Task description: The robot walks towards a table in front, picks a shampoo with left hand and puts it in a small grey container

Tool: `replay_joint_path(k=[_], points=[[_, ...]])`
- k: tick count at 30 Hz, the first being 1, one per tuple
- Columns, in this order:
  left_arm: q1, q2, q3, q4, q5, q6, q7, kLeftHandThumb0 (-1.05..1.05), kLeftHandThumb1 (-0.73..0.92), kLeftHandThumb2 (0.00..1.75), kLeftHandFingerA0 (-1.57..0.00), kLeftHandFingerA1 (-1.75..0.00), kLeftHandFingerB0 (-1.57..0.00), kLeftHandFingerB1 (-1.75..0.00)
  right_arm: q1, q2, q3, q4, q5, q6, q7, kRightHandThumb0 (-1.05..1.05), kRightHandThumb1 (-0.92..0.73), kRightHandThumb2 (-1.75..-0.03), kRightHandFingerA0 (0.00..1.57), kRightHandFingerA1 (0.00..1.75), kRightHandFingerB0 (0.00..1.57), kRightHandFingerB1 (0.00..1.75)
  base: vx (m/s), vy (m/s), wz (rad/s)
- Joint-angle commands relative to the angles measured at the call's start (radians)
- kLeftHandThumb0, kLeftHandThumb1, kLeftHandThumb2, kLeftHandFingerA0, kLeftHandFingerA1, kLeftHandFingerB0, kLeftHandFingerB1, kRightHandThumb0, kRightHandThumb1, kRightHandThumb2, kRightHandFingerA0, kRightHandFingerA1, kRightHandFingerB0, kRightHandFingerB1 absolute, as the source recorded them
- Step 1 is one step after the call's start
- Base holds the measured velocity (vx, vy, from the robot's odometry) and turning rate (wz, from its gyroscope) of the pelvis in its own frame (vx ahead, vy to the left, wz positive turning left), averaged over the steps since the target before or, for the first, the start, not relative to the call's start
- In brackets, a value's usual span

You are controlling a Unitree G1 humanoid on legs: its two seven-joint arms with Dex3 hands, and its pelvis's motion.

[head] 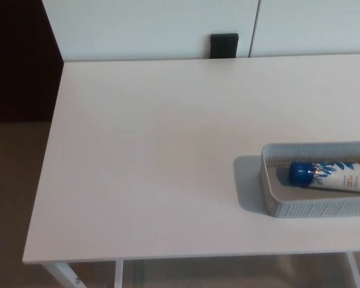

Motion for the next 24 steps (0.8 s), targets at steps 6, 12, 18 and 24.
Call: replay_joint_path(k=[6, 12, 18, 24], points=[[-0.357, -0.058, 0.009, 0.758, 0.033, 0.003, 0.183, -0.87, 0.75, 0.63, -0.19, -0.65, -0.26, -0.51, 0.036, -0.043, -0.061, 0.018, 0.053, 0.009, -0.013, -0.36, -0.67, -0.58, 0.70, 0.50, 0.57, 0.42, 0.00, 0.000, 0.00], [-0.609, -0.056, -0.066, 1.051, 0.138, 0.124, 0.340, -0.38, 0.57, 1.16, -0.05, -0.57, -0.05, -0.55, 0.040, -0.053, -0.060, 0.024, 0.045, 0.007, -0.026, -0.39, -0.69, -0.60, 0.71, 0.49, 0.57, 0.41, 0.00, 0.000, 0.00], [-0.791, -0.073, -0.111, 1.348, 0.174, 0.236, 0.494, -0.71, 0.68, 1.12, -0.06, -0.58, -0.12, -0.58, 0.051, -0.052, -0.055, 0.019, 0.044, -0.010, -0.013, -0.39, -0.69, -0.59, 0.69, 0.49, 0.57, 0.41, 0.00, 0.000, 0.00], [-0.816, -0.098, -0.261, 1.396, 0.298, 0.174, 0.611, -0.69, 0.65, 1.08, -0.39, -0.65, -0.34, -0.60, 0.042, -0.070, -0.073, 0.017, 0.058, -0.013, -0.008, -0.37, -0.69, -0.58, 0.69, 0.49, 0.54, 0.40, 0.00, 0.000, 0.00]])
